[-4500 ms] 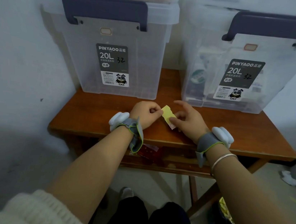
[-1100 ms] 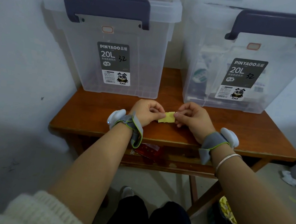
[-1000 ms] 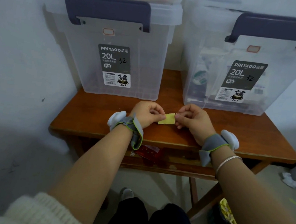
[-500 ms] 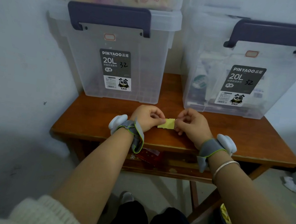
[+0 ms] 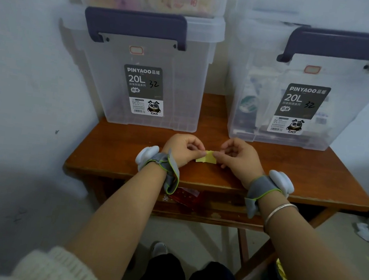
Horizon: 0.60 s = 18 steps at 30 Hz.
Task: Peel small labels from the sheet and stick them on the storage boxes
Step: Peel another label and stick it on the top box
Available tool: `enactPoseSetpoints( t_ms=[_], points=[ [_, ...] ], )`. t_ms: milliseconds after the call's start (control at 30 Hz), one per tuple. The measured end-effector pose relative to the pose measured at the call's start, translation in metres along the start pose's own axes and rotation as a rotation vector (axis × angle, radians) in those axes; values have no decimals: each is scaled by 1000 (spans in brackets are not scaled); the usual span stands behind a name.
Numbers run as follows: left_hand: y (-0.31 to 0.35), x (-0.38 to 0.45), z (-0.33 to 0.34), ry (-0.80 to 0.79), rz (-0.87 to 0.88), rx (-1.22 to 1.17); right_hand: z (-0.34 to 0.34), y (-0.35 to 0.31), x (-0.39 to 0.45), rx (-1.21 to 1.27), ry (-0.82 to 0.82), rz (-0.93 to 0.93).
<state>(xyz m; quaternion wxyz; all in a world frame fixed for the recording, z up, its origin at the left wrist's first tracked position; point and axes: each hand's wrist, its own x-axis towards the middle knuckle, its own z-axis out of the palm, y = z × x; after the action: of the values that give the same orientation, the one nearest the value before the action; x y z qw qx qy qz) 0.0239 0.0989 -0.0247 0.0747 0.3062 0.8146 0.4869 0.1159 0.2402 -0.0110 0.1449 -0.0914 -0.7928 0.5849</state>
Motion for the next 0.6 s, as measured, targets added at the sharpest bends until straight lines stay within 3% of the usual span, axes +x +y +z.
enactPoseSetpoints(
  t_ms=[600],
  points=[
    [1,1,0,17,1,22,-2,-1,-1,40,-21,-18]
  ],
)
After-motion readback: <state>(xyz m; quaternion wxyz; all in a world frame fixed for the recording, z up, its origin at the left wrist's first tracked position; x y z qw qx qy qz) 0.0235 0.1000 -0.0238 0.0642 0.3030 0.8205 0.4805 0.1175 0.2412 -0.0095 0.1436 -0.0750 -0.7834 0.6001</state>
